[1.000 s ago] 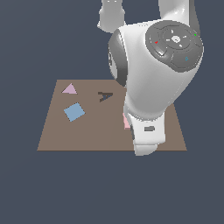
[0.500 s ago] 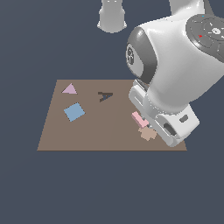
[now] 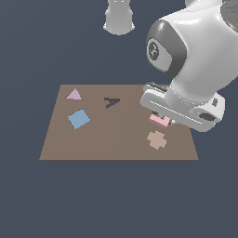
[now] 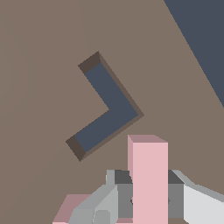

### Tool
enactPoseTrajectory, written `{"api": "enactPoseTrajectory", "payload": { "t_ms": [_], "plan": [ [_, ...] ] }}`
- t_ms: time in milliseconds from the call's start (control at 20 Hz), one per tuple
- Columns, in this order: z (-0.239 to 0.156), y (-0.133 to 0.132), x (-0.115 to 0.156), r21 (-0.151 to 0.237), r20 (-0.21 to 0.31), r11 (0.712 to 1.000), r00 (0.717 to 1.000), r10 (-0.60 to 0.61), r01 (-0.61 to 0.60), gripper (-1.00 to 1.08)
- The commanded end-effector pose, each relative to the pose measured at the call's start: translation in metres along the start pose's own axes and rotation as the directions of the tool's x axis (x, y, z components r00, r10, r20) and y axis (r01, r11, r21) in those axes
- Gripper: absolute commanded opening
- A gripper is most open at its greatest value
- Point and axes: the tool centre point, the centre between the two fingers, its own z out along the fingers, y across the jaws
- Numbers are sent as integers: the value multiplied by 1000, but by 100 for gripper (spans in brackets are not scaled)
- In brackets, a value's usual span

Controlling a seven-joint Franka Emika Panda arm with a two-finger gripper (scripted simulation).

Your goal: Insert a designated object into the corresponding slot on a board.

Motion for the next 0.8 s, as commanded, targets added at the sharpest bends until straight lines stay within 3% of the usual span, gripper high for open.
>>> {"api": "enactPoseTrajectory", "payload": {
  "t_ms": [0,350,750],
  "plan": [
    [0,0,12,0,0,993,993,-117,117,-100],
    [-1,-6,39,0,0,932,932,-362,362,-100],
    [-1,-15,56,1,-1,852,852,-524,524,-100]
  ]
}}
